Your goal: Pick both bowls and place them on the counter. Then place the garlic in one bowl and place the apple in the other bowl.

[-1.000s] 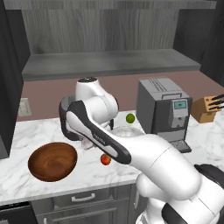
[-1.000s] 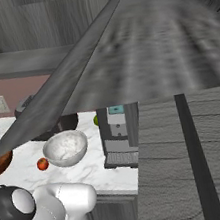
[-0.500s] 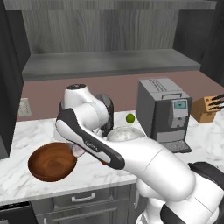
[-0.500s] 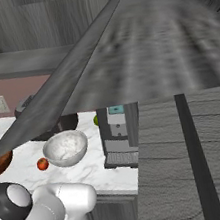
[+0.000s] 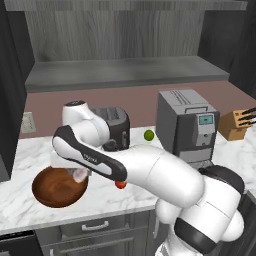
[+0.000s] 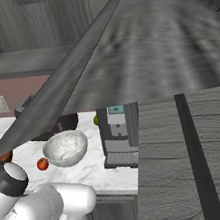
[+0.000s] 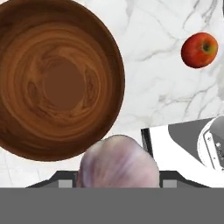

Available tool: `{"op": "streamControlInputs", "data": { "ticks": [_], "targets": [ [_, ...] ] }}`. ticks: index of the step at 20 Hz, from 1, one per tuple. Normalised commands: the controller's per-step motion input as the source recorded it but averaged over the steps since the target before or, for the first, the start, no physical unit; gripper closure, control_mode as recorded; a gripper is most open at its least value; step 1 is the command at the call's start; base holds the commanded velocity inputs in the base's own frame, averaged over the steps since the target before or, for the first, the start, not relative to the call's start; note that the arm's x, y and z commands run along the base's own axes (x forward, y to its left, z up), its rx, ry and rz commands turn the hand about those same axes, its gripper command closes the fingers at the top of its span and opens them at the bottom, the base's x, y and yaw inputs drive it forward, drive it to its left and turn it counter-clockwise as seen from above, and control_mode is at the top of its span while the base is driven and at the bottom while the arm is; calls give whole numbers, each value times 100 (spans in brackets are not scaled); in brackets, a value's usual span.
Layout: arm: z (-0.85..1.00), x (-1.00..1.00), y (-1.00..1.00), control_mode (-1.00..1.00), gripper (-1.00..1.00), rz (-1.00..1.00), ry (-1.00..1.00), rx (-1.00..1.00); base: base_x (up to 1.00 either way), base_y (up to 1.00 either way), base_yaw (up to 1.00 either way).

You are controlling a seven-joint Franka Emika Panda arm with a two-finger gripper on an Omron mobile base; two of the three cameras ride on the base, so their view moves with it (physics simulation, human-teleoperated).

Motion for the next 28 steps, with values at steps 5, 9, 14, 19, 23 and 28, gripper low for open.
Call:
{"op": "streamControlInputs", "data": {
  "ticks": [5,9,14,19,23,28],
  "targets": [
    [-20,3,25,-100,100,7,2,-3,0,0,0],
    [-29,6,19,-100,100,0,0,-7,0,0,0],
    [-30,25,11,-100,100,0,0,-6,0,0,0],
    [-24,29,11,-100,100,0,0,-2,0,0,0],
    [-22,12,20,-100,100,0,0,-3,0,0,0],
    [-17,7,15,-100,100,0,0,0,0,0,0]
  ]
}}
